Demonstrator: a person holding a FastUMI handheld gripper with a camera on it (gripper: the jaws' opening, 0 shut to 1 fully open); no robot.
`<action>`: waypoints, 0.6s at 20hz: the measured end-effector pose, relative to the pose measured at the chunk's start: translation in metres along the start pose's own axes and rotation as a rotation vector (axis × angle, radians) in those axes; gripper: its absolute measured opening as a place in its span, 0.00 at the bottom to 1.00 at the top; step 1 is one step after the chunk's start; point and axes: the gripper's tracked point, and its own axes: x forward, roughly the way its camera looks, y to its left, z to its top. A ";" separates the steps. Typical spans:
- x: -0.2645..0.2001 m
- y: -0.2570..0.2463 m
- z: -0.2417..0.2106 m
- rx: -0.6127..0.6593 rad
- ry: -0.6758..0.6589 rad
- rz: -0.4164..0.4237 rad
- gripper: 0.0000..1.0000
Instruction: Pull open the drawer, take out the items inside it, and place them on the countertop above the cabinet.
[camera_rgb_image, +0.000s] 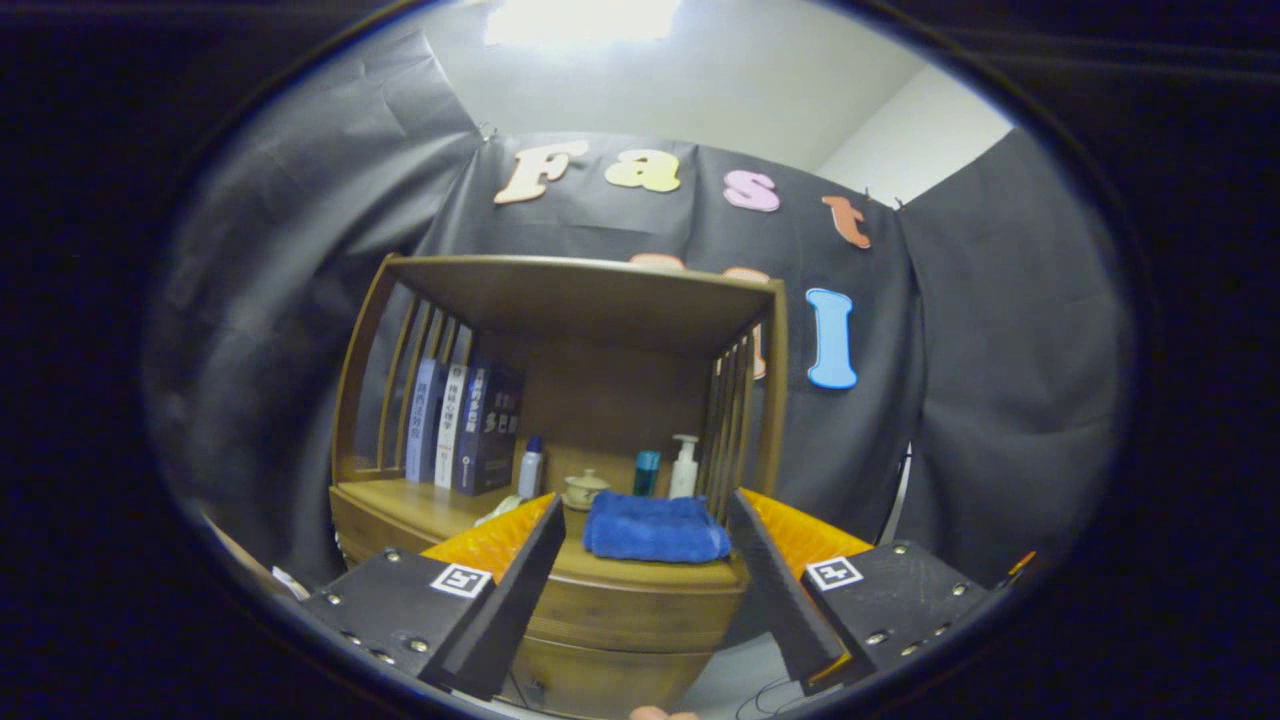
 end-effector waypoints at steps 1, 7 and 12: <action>0.001 -0.021 0.003 0.010 -0.013 -0.003 0.99; 0.007 -0.117 -0.056 0.101 0.040 0.072 0.98; 0.008 -0.173 -0.130 0.196 0.185 0.088 0.99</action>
